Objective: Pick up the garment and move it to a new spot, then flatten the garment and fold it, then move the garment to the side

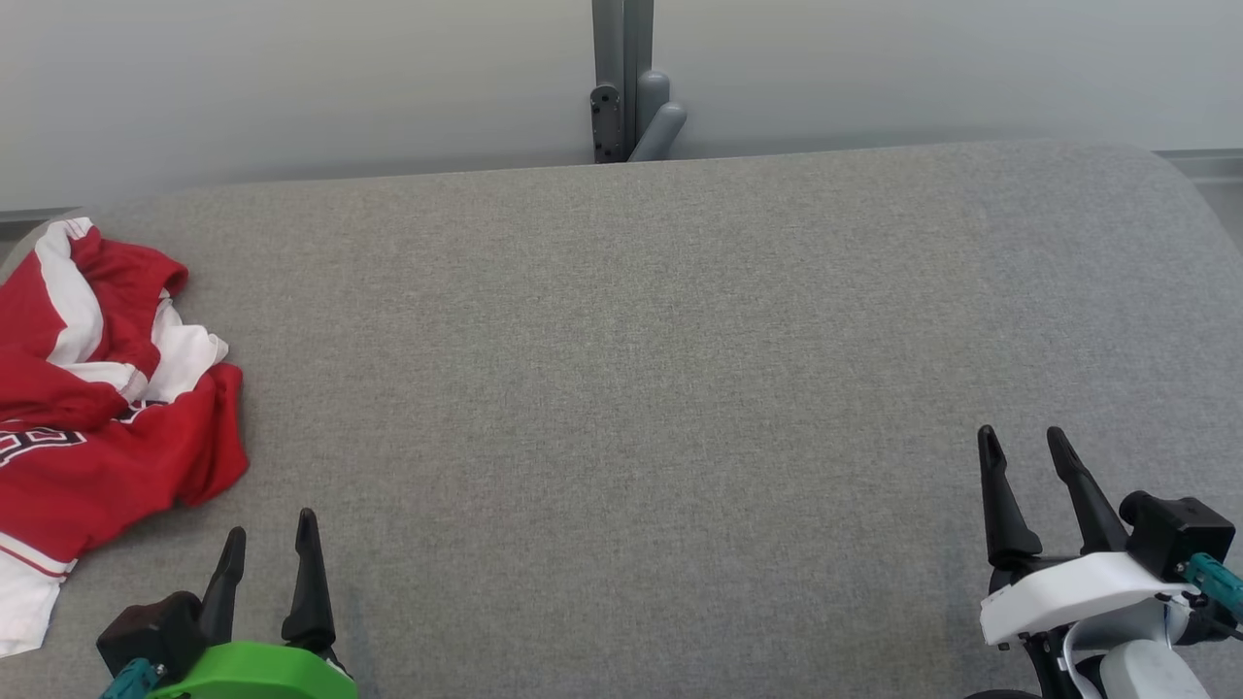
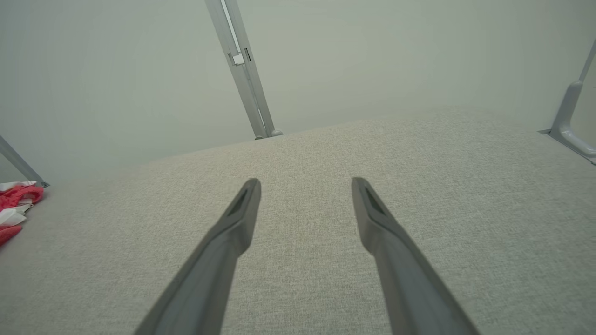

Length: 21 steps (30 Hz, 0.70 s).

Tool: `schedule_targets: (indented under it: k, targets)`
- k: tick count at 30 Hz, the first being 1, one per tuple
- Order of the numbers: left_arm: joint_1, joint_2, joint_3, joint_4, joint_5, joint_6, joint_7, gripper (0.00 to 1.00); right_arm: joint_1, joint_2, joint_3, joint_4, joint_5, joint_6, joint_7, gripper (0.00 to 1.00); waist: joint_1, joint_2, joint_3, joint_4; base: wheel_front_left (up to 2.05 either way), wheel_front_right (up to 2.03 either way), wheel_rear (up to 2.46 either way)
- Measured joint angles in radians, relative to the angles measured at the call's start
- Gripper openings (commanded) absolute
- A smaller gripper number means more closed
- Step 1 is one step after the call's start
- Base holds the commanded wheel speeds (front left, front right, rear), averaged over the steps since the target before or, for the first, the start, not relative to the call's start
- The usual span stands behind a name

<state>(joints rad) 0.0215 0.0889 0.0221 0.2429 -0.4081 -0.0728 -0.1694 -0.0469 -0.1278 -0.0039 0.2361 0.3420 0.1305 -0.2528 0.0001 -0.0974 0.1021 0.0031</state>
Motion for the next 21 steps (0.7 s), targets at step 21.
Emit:
schedule_targets:
  k: [21]
  targets:
    - [0.005,0.000,0.035,0.018,0.164,-0.033,-0.046,1.00,0.021,0.040,-0.077,0.011,-0.235,0.000,-0.004,1.00,0.0000,0.0000,0.001,0.000,0.00,0.00,0.00]
